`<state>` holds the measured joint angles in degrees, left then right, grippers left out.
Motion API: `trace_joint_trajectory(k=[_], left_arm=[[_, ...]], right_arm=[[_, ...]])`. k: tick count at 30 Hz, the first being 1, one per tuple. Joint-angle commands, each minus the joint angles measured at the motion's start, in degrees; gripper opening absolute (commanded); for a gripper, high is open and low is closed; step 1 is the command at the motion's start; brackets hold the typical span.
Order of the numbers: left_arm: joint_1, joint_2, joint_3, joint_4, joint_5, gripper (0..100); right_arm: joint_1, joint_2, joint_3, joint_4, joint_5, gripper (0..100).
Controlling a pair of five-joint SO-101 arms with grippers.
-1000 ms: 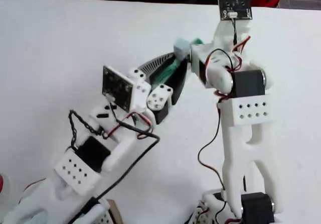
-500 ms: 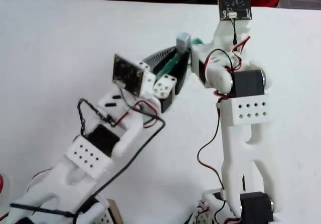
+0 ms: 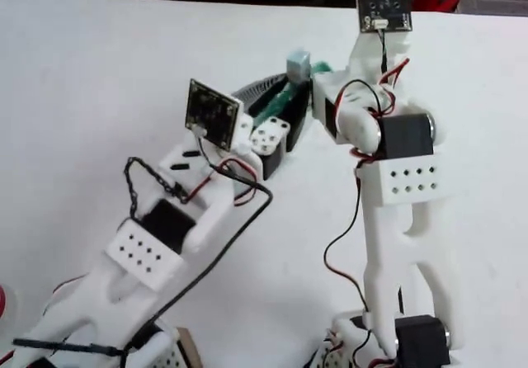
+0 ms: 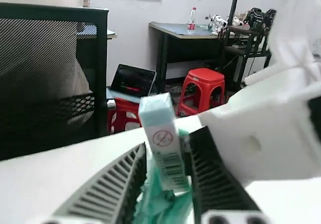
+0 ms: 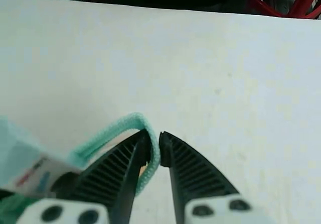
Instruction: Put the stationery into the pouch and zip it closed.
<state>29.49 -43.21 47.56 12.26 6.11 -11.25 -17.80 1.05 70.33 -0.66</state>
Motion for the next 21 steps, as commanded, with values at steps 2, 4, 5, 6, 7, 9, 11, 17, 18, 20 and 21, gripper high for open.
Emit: trace_joint_trajectory(k=[2, 4, 5, 6, 7, 9, 11, 17, 18, 20, 21], left_arm=[[1.27, -9.36, -0.09, 7.38, 0.0, 18], [1.01, -12.88, -0.09, 9.41, -0.26, 18], [0.92, -14.46, -0.09, 10.64, -0.44, 18], [0.48, -16.13, -0.18, 11.78, -0.44, 18], [-0.48, -17.98, -0.7, 13.1, -0.62, 18], [-1.89, -20.53, -2.29, 16.7, -3.87, 19], [-2.68, -22.29, -3.6, 19.96, -8.35, 19], [-3.74, -23.6, 0.88, 30.59, -11.16, 19], [-3.74, -23.6, 2.55, 31.47, -11.16, 19], [-3.47, -23.6, 5.54, 31.47, -11.16, 19], [-3.47, -23.6, 6.68, 30.77, -11.16, 19]], right_arm=[[0.92, 0.31, 0.26, -0.04, 0.18, 2.0], [0.92, 0.31, 0.26, -0.04, 0.18, 2.0], [0.92, 0.31, 0.26, -0.04, 0.18, 2.0], [0.84, 0.31, 0.26, -0.04, 0.18, 2.0], [0.75, 0.31, 0.26, -0.13, 0.18, 2.0], [0.57, 0.31, 0.0, -0.13, 0.18, 2.0], [0.48, 0.22, -0.18, -1.01, 0.18, 2.1], [0.4, 0.22, -0.44, -3.3, 0.0, 2.1], [0.4, 0.4, -1.23, -3.03, -0.09, 2.1], [0.4, 0.75, -3.08, -2.59, -0.18, 2.1], [0.4, 0.75, -3.96, -2.07, -0.26, 2.1]])
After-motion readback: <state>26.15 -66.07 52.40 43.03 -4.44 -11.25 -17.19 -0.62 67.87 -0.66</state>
